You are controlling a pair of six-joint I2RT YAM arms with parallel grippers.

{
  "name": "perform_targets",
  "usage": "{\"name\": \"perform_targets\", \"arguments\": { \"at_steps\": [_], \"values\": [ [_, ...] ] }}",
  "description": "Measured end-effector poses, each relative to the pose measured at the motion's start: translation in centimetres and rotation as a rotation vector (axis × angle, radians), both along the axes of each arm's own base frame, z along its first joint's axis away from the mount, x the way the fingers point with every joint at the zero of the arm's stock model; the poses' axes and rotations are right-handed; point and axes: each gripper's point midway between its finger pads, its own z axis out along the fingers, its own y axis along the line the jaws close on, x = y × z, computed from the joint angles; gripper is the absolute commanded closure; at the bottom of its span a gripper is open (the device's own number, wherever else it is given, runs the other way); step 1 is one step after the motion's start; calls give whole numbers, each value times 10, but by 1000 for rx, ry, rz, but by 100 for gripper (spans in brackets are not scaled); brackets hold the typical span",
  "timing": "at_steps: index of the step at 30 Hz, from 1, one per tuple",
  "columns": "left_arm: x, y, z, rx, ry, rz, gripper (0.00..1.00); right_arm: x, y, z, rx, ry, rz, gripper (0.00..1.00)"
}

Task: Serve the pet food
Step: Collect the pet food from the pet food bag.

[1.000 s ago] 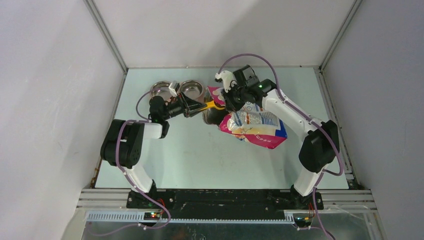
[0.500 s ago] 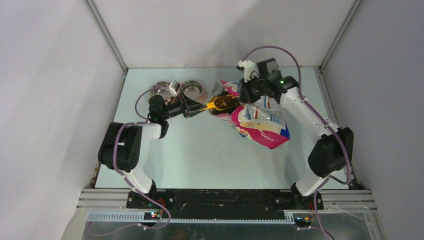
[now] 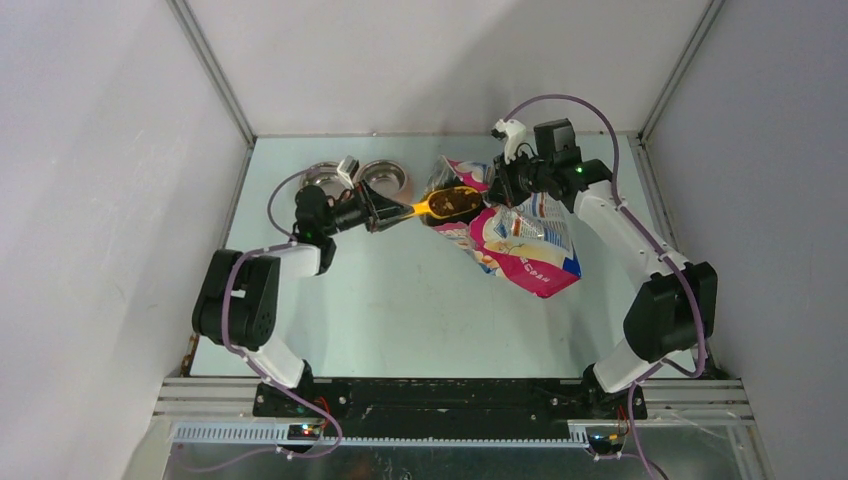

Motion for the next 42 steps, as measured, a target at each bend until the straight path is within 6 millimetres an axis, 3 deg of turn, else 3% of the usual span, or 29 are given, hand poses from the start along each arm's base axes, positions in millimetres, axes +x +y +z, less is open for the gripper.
{"name": "perform_targets", "arguments": {
  "at_steps": [11,28,42],
  "values": [
    [8,4,-8,149,-21,34,100,0,1,0,9,-9,4,100],
    [5,2,18,-59,-18,9,100,1,-4,-2,33,-9,-2,100],
    [11,17,11,-56,19,50,100,12,-26,1,85,33,-82,100]
  ]
}}
